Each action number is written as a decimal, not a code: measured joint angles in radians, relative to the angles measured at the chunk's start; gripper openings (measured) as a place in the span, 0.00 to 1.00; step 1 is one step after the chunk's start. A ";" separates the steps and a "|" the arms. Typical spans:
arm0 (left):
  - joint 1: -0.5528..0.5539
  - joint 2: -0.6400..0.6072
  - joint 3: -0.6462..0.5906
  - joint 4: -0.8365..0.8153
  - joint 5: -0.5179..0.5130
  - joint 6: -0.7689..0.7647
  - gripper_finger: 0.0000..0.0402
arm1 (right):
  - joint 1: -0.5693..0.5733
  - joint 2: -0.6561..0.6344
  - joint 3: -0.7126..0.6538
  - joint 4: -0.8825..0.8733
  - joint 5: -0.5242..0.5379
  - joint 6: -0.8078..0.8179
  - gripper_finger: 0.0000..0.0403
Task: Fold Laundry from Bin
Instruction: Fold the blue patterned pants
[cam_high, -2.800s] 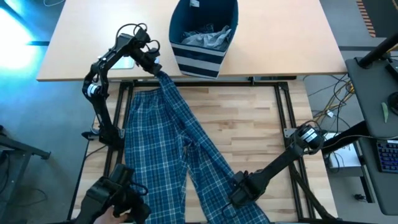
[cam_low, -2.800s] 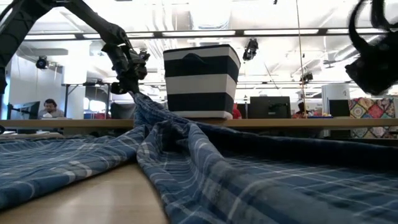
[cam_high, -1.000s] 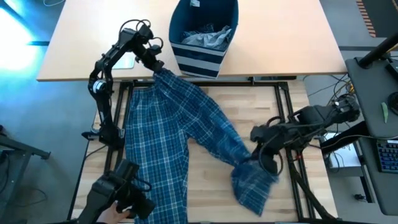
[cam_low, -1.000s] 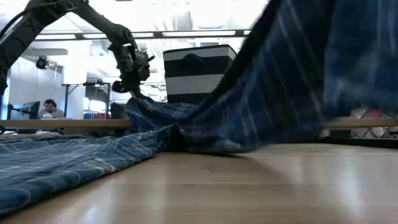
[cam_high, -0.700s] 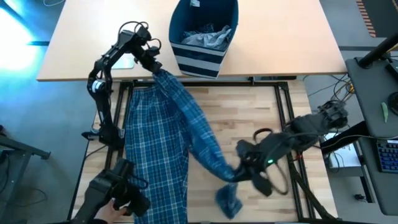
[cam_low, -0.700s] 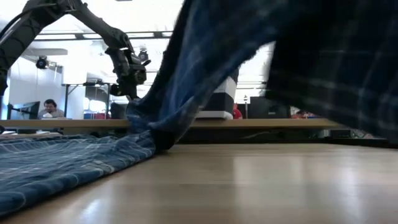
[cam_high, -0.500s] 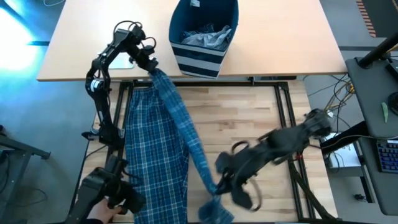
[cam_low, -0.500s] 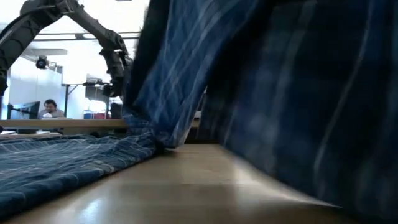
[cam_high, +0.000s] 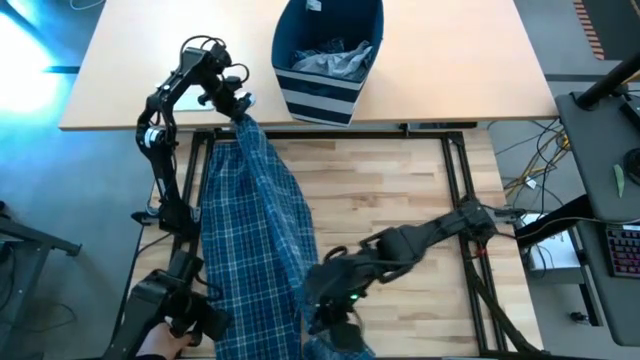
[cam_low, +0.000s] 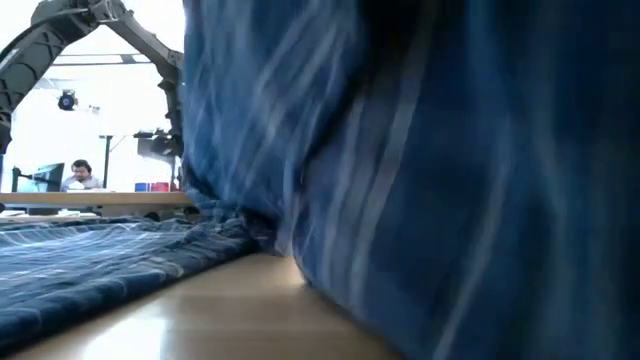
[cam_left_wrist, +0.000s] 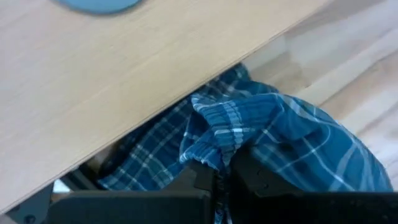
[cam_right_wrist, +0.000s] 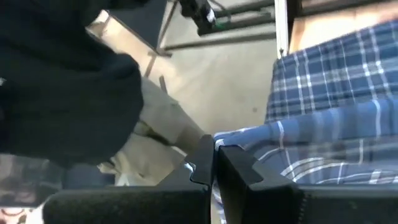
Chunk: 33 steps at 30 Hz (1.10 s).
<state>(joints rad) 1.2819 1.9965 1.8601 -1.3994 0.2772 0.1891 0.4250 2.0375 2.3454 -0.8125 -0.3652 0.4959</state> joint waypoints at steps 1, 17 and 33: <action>0.000 0.000 -0.009 0.000 -0.009 -0.003 0.00 | -0.011 0.020 0.000 0.012 -0.014 -0.011 0.02; -0.005 0.000 -0.049 -0.045 -0.168 -0.053 0.00 | -0.103 0.220 0.010 0.320 -0.174 -0.051 0.02; -0.046 -0.128 -0.175 -0.148 -0.392 -0.236 0.00 | -0.133 0.213 0.010 0.242 -0.122 -0.222 0.02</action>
<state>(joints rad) 1.2359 1.8682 1.6847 -1.5473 -0.1151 -0.0474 0.2918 2.2501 2.3558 -0.5709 -0.4870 0.2738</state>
